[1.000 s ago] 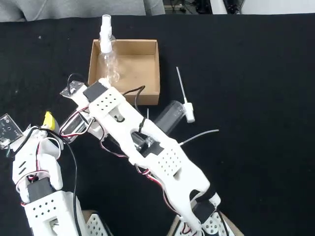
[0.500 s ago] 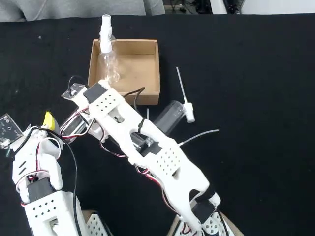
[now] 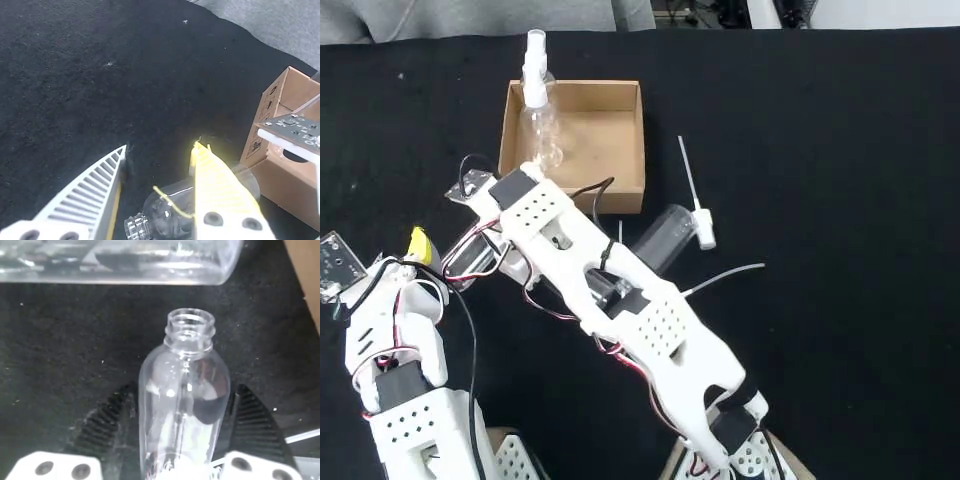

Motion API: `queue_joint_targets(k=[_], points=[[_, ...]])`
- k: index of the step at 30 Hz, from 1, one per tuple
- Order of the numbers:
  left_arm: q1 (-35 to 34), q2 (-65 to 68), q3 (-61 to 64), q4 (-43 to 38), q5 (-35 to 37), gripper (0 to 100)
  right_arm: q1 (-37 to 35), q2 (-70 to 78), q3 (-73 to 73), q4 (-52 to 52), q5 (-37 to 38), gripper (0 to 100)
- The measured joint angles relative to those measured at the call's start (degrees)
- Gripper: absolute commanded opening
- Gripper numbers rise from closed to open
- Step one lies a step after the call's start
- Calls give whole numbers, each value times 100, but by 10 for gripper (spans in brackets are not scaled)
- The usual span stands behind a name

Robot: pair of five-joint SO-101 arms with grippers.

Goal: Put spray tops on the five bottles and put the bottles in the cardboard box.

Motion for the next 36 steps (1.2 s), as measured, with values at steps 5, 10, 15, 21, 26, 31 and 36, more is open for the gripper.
queue_joint_targets(k=[5,10,15,21,26,31,36], points=[[0,0,0,0,0,188,0,-9,0,0,0,266],[0,0,0,0,0,188,0,-9,0,0,0,227],[0,0,0,0,0,188,0,-9,0,0,0,143],[0,0,0,0,0,188,0,-9,0,0,0,63],[0,0,0,0,0,188,0,-88,0,35,0,48],[0,0,0,0,0,188,0,-334,0,35,0,47],[0,0,0,0,0,188,0,-695,281,35,0,47]])
